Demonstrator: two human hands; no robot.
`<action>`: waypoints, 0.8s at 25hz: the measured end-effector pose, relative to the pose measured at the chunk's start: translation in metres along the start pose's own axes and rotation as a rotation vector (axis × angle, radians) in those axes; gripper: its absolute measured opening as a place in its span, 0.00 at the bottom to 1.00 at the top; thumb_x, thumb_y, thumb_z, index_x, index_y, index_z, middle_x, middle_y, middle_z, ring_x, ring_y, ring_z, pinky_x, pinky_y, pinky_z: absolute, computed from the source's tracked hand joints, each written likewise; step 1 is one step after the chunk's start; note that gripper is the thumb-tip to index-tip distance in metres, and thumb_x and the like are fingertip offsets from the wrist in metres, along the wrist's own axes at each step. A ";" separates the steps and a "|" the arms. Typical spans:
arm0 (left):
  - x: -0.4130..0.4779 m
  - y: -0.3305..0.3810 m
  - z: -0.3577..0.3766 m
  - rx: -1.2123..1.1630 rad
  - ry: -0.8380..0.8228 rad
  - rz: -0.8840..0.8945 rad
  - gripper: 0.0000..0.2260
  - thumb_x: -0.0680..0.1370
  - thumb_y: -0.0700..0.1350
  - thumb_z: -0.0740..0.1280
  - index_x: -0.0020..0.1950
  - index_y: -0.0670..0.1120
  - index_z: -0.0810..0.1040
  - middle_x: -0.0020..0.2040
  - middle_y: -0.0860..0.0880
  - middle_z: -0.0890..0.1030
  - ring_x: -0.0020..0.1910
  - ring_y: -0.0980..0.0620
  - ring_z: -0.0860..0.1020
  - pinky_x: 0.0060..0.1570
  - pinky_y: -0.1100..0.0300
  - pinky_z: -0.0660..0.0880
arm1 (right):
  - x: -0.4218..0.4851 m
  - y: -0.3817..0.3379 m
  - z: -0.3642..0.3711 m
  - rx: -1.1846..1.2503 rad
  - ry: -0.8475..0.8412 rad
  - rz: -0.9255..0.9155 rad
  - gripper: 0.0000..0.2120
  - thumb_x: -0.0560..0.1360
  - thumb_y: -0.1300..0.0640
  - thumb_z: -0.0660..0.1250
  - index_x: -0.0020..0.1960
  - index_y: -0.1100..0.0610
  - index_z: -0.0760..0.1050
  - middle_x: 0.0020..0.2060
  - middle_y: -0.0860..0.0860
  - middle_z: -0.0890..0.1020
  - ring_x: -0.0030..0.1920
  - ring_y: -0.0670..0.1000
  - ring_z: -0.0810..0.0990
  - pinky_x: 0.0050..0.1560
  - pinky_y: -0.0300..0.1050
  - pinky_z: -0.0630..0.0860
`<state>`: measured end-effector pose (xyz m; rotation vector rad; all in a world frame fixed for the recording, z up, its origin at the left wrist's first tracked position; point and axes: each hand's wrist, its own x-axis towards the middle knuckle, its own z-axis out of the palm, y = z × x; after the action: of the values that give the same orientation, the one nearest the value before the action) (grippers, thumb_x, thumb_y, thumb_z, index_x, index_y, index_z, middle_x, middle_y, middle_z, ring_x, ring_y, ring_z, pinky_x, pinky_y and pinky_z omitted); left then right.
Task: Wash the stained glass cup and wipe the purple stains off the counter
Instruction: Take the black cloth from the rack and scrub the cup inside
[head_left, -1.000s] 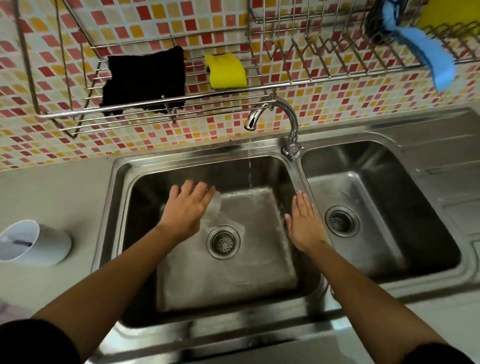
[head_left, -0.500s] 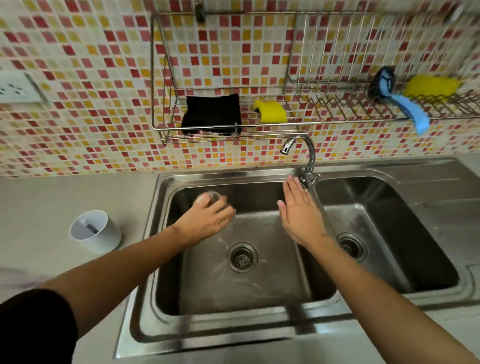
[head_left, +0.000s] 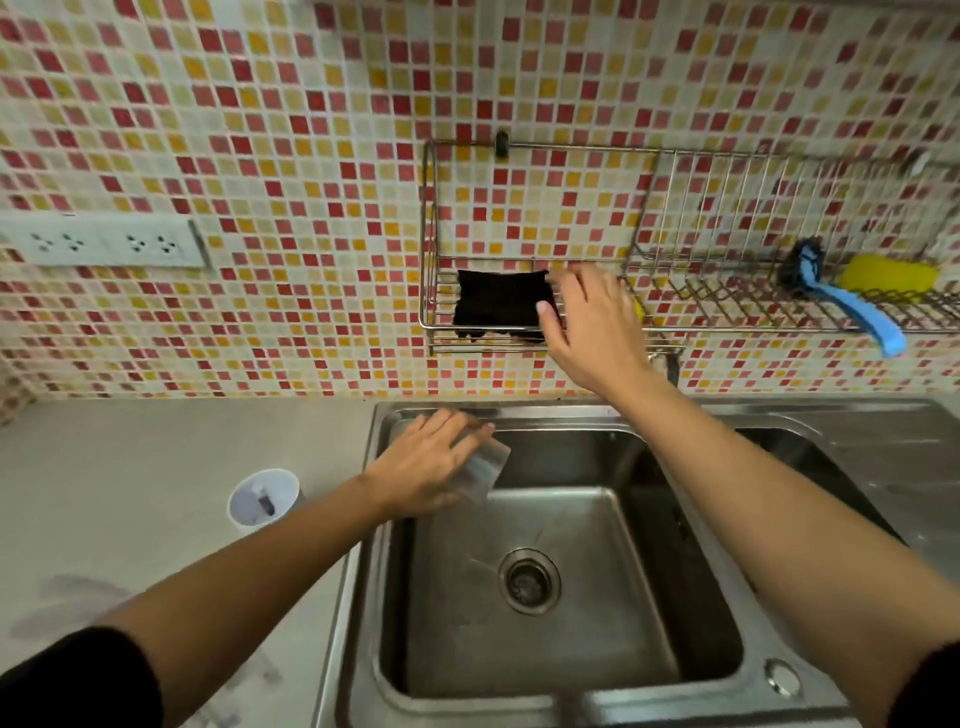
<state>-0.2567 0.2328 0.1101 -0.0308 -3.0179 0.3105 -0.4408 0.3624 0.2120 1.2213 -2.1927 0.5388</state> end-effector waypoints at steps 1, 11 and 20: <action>0.000 -0.002 -0.002 0.074 0.028 0.018 0.37 0.73 0.57 0.68 0.76 0.46 0.56 0.71 0.42 0.65 0.69 0.44 0.64 0.66 0.50 0.63 | 0.012 -0.002 0.005 -0.017 -0.041 0.023 0.18 0.78 0.49 0.57 0.62 0.59 0.71 0.59 0.59 0.74 0.59 0.60 0.71 0.59 0.54 0.68; 0.001 -0.031 0.000 0.201 0.254 0.160 0.37 0.62 0.55 0.78 0.66 0.42 0.74 0.58 0.45 0.79 0.58 0.47 0.77 0.56 0.55 0.76 | 0.088 -0.018 0.065 -0.087 -0.817 0.417 0.42 0.74 0.33 0.55 0.76 0.55 0.44 0.74 0.61 0.55 0.72 0.64 0.58 0.70 0.55 0.62; 0.005 -0.035 0.004 0.146 0.260 0.098 0.37 0.63 0.54 0.77 0.67 0.41 0.72 0.60 0.43 0.78 0.60 0.46 0.76 0.58 0.54 0.74 | 0.095 -0.017 0.080 -0.096 -0.715 0.320 0.26 0.75 0.47 0.66 0.67 0.60 0.68 0.64 0.61 0.72 0.62 0.60 0.72 0.57 0.48 0.71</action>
<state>-0.2626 0.1978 0.1135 -0.1924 -2.7335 0.4942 -0.4887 0.2466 0.2143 1.1244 -3.0038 0.1053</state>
